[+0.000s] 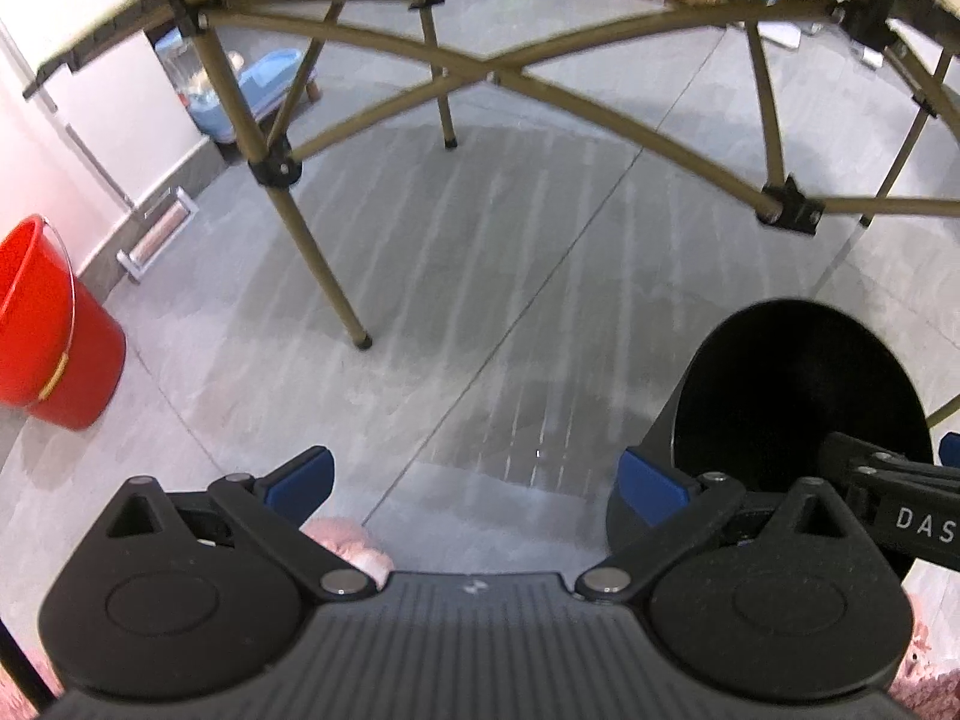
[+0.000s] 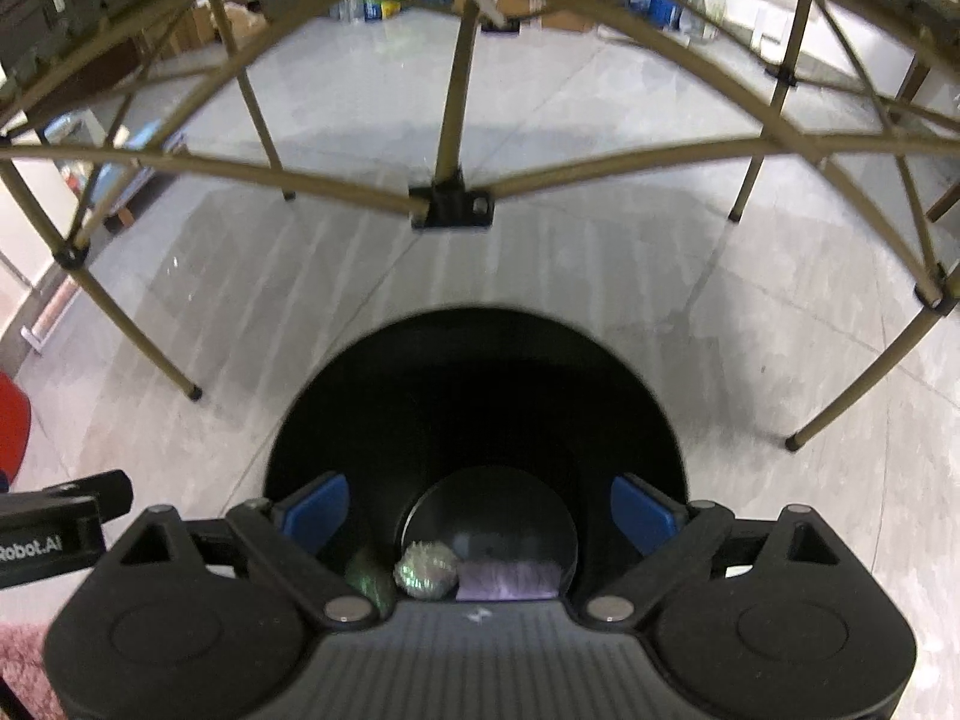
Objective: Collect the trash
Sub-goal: 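Raise both tools back toward the remaining items on the table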
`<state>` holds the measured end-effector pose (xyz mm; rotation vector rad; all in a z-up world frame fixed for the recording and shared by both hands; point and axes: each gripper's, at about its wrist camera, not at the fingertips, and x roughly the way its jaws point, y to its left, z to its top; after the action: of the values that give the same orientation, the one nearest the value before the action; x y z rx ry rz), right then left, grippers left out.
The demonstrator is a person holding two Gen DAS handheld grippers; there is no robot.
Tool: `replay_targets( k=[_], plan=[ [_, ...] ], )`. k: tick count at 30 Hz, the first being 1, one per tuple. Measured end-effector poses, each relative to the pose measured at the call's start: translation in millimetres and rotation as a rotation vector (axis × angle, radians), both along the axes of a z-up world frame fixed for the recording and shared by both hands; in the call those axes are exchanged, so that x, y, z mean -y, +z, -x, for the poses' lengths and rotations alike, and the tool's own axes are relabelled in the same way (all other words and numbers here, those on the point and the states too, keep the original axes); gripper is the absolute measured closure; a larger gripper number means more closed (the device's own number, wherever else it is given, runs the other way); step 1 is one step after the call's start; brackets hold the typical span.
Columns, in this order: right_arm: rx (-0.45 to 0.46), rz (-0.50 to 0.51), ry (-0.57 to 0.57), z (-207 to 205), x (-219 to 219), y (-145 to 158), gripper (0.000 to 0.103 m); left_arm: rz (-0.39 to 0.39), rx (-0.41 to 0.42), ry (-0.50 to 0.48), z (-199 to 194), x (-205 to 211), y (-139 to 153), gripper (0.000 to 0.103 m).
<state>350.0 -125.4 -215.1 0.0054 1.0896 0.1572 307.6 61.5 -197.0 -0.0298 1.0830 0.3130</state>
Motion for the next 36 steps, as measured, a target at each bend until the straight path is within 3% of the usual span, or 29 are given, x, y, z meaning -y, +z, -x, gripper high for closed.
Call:
replay_targets(
  k=[6,14,18,23,30,36],
  plan=[
    [0.117,-0.031,-0.02,3,10,28,0.008,-0.013,0.1,-0.002,-2,2,21,0.0],
    [0.405,-0.054,0.012,18,22,83,0.008,-0.034,0.28,-0.009,-5,6,62,0.0],
    [0.568,-0.021,0.025,19,25,103,0.008,-0.07,0.408,0.001,-6,10,90,0.0],
    [0.727,0.046,0.019,8,25,116,0.008,-0.043,0.502,0.004,-16,18,114,0.0],
    [0.796,0.053,-0.004,-19,35,125,0.008,-0.01,0.594,-0.019,-37,39,139,0.0],
    [0.811,0.076,0.024,-57,36,123,0.011,0.004,0.597,-0.031,-62,48,144,0.0]
  ],
)
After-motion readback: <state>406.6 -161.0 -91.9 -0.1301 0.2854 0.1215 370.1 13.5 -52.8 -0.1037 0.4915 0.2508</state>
